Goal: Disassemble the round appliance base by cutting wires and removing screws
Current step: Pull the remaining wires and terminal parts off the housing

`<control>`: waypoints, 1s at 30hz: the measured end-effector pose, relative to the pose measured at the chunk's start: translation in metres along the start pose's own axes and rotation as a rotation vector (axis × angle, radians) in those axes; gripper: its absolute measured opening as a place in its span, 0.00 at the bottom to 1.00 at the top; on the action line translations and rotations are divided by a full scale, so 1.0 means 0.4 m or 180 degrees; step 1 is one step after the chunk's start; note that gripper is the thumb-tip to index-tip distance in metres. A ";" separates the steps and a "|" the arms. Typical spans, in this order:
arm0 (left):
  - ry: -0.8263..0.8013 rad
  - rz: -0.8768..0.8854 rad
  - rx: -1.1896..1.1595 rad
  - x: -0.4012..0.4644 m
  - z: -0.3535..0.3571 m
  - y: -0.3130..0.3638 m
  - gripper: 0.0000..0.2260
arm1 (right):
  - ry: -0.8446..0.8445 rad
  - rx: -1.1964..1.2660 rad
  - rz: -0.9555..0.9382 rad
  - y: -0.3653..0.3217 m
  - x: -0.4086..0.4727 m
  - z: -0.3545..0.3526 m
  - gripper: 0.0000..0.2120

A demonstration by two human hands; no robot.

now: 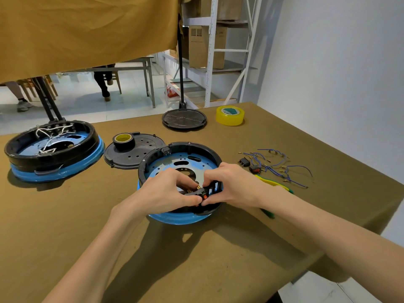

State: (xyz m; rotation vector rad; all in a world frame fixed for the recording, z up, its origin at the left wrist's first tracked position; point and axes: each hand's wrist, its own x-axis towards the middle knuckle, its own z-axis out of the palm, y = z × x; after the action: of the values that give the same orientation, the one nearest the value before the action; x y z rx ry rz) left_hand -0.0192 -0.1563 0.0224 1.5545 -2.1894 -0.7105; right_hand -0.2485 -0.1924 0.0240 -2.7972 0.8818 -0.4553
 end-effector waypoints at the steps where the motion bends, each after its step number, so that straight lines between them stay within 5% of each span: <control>1: 0.0021 -0.0002 0.0012 0.001 0.002 -0.002 0.18 | -0.0034 -0.0011 -0.0010 0.002 0.004 -0.003 0.16; 16: 0.0035 0.0086 -0.0136 0.005 -0.002 -0.011 0.10 | -0.0420 0.0643 0.0230 0.008 0.023 -0.028 0.10; 22: -0.0040 0.0148 -0.0164 0.004 0.004 -0.006 0.08 | -0.0452 -0.0148 0.0021 0.009 0.015 -0.010 0.17; 30: 0.0026 0.0134 0.0827 0.006 0.026 -0.003 0.17 | -0.0353 -0.0581 -0.0232 -0.001 0.019 -0.001 0.16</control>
State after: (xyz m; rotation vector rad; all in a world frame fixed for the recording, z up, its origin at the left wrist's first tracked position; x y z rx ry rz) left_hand -0.0250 -0.1568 0.0135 1.6218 -2.3770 -0.4186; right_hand -0.2426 -0.1965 0.0262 -2.9942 0.8392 -0.2375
